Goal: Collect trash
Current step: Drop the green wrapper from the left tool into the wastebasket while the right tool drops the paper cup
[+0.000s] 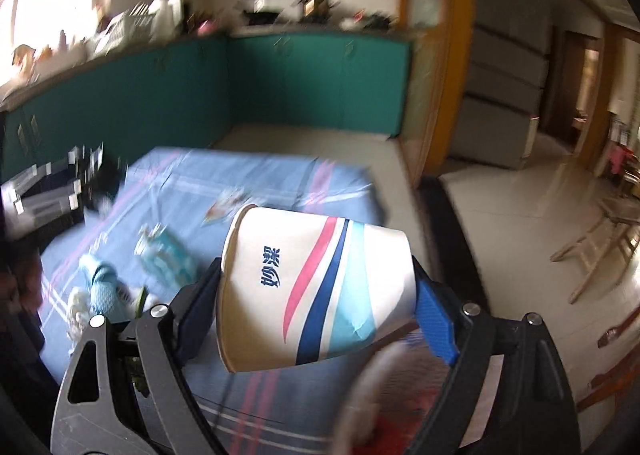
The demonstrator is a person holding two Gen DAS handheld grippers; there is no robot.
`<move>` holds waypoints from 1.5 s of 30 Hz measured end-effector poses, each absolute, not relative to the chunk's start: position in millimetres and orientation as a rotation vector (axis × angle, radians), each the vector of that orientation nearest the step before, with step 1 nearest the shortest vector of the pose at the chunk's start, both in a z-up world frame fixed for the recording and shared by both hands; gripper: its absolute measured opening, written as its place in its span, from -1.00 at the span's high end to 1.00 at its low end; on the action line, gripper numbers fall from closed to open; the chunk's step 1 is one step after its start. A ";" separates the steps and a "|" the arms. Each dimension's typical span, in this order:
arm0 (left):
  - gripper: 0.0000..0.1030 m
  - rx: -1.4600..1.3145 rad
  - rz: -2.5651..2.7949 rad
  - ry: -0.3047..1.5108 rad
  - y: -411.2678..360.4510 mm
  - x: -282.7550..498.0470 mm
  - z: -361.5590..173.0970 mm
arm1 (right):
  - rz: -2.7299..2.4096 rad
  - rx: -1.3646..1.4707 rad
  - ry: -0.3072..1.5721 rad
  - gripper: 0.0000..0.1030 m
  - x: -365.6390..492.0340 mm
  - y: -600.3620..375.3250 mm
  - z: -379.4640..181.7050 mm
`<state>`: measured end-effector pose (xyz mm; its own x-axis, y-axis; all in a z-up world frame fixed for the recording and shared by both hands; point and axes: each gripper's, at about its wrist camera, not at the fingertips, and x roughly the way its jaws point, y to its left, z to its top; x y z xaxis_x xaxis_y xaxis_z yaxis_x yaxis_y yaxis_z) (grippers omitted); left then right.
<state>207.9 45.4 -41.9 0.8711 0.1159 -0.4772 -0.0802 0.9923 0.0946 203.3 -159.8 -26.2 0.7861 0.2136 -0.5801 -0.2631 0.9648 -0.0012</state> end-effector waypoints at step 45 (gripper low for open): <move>-0.77 0.243 -0.223 0.772 -48.1 248.9 -73.7 | -0.087 0.029 0.597 -0.87 141.5 -335.2 -24.4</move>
<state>248.9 -48.1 -73.7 0.6959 -0.1095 -0.7097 0.2863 0.9487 0.1343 141.5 -335.2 -24.4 0.8233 -0.0731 -0.5628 0.0901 0.9959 0.0025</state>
